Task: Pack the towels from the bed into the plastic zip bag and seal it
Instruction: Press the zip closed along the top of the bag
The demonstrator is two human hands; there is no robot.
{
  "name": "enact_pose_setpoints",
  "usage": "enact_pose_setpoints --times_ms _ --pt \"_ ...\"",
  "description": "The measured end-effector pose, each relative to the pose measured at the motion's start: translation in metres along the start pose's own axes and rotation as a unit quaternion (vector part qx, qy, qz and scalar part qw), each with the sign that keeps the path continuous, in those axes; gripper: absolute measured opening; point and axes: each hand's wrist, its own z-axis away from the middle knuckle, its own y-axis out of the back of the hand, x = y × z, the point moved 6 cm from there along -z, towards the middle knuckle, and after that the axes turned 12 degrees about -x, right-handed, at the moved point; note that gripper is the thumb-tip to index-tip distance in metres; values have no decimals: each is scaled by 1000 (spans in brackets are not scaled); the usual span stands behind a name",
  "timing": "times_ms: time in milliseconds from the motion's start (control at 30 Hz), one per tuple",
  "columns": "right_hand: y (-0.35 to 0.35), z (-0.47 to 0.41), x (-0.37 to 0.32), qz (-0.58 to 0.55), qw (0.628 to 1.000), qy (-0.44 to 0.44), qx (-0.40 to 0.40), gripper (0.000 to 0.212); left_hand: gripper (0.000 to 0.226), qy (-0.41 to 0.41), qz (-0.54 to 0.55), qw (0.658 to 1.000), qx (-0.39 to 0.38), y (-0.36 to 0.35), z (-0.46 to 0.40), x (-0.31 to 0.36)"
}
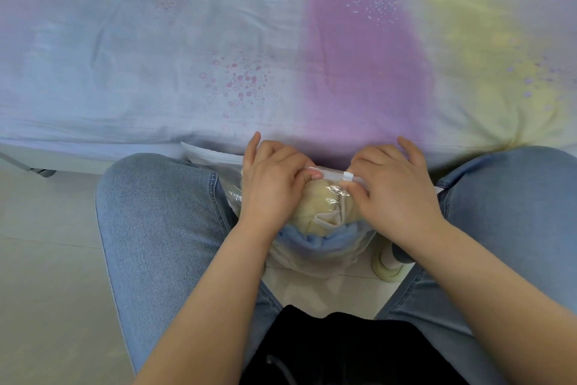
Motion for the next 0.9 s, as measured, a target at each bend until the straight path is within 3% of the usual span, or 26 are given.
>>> enact_pose_setpoints --times_ms 167,433,900 --pt "5 8 9 -19 1000 -19 6 12 13 38 40 998 -4 1 -2 -12" --pt "8 13 10 -52 998 -36 3 11 16 141 86 986 19 7 -5 -35" --pt "4 29 22 -168 984 -56 -22 3 11 170 50 984 31 7 -6 -34"
